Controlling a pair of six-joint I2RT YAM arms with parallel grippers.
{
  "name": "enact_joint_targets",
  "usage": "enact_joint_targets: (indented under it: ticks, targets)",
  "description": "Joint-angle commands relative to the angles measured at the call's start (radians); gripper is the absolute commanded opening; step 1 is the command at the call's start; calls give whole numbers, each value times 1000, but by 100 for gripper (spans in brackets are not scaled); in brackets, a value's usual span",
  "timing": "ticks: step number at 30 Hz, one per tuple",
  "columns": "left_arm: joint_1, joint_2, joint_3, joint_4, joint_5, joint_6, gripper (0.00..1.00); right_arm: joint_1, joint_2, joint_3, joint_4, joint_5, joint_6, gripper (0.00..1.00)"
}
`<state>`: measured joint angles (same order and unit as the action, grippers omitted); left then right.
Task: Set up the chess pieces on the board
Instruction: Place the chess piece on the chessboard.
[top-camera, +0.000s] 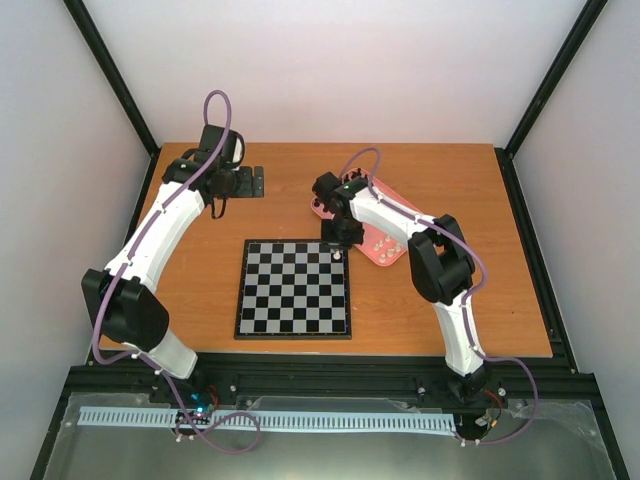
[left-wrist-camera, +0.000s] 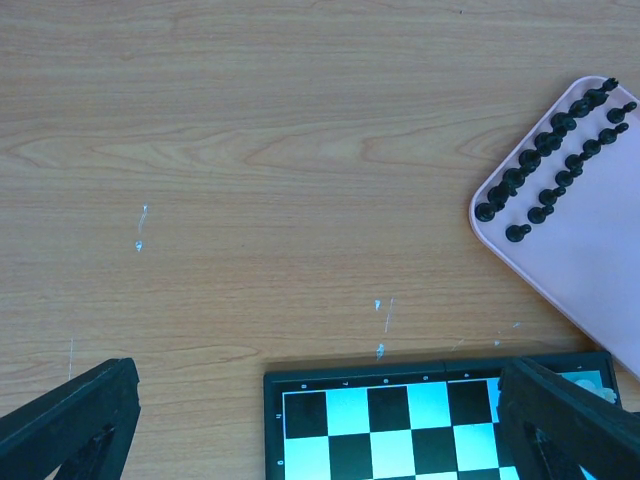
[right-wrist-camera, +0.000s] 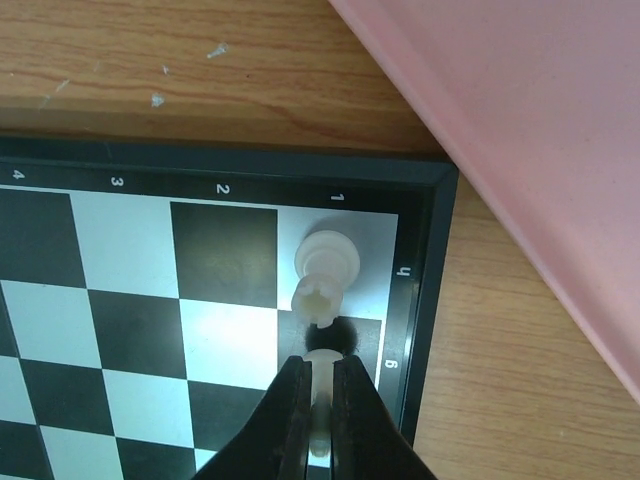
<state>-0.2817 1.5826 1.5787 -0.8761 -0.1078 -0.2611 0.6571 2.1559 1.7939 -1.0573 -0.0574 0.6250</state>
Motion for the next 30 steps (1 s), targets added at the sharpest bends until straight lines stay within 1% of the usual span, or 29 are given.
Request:
enact_joint_targets:
  ticks: [1,12,14,17,18,30]
  targets:
    - [-2,5,2,9,1,8,100,12,26,28,-12,1,-8,3]
    - [-2,9,6,11,2,9,100,12,37,40,-9,19,-10,3]
    - [-2,8,7,11,2,11,100,12,42,48,-15,21,-13,5]
    - [-2,9,7,11,1,11,100,12,43,55,-22,24,-16,13]
    - [-2,10,7,11,2,11,100,12,42,55,-22,23,-17,14]
    - [-2,10,-2,14,1,10,100,12,32,40,-26,10,-24,14]
